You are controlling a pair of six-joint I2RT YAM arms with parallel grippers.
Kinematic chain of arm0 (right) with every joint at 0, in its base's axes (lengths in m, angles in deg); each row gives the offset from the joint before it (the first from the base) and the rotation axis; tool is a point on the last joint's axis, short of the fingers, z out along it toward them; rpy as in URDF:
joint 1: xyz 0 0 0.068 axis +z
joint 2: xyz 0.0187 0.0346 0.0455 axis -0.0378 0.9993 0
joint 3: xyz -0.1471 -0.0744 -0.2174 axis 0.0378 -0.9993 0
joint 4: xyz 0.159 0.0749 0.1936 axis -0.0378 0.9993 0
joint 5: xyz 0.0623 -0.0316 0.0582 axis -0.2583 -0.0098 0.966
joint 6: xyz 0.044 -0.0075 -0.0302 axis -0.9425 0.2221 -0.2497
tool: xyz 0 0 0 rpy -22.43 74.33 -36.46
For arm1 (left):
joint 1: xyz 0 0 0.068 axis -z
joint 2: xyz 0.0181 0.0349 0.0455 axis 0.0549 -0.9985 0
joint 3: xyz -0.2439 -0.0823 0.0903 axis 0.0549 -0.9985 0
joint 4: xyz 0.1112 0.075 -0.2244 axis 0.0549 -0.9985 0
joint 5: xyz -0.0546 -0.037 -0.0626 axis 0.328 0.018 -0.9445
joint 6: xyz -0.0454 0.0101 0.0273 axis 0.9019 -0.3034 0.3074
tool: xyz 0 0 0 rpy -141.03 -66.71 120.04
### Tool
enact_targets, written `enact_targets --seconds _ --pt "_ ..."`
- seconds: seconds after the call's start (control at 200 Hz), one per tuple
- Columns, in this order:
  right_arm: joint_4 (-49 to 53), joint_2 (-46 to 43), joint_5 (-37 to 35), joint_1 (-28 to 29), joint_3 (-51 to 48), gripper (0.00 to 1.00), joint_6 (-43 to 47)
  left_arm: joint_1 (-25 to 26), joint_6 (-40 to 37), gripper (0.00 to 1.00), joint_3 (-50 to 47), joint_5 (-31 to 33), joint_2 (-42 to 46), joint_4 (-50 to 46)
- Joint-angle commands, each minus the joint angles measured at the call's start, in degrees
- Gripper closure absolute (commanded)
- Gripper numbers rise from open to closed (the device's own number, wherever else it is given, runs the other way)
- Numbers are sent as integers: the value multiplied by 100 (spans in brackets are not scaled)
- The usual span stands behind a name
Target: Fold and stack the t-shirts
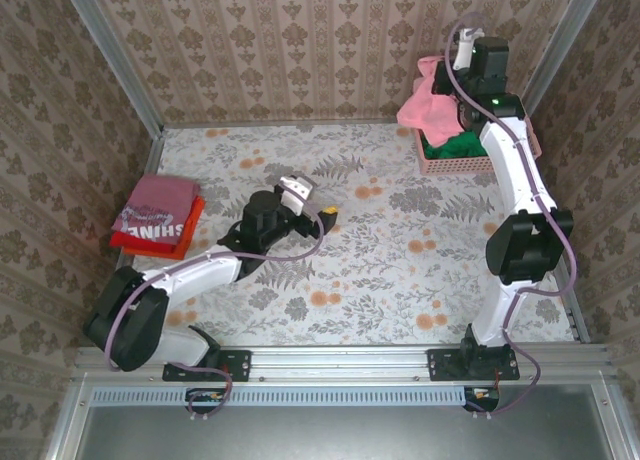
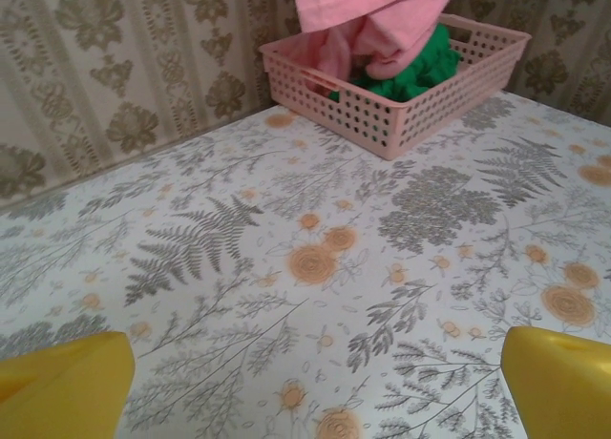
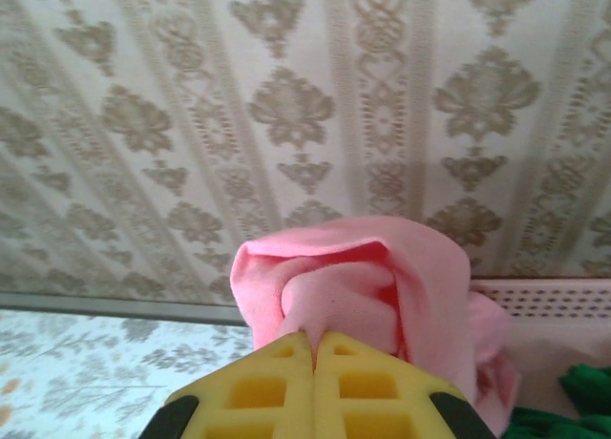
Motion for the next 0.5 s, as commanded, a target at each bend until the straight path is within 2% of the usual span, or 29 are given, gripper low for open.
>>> enact_targets --seconds 0.0,0.16,0.35,0.495 --pt "-189 -791 362 385 0 100 142 -265 474 0 -186 -81 359 54" --pt "-400 -1252 695 858 -501 100 73 -779 916 0 -345 226 875 -461" --pt "-720 -1336 1251 1372 -725 100 -287 -1666 1547 0 -720 427 1481 -750" --pt "-915 -1171 1746 1516 -870 100 -817 -1972 1707 0 -947 562 1949 -1023"
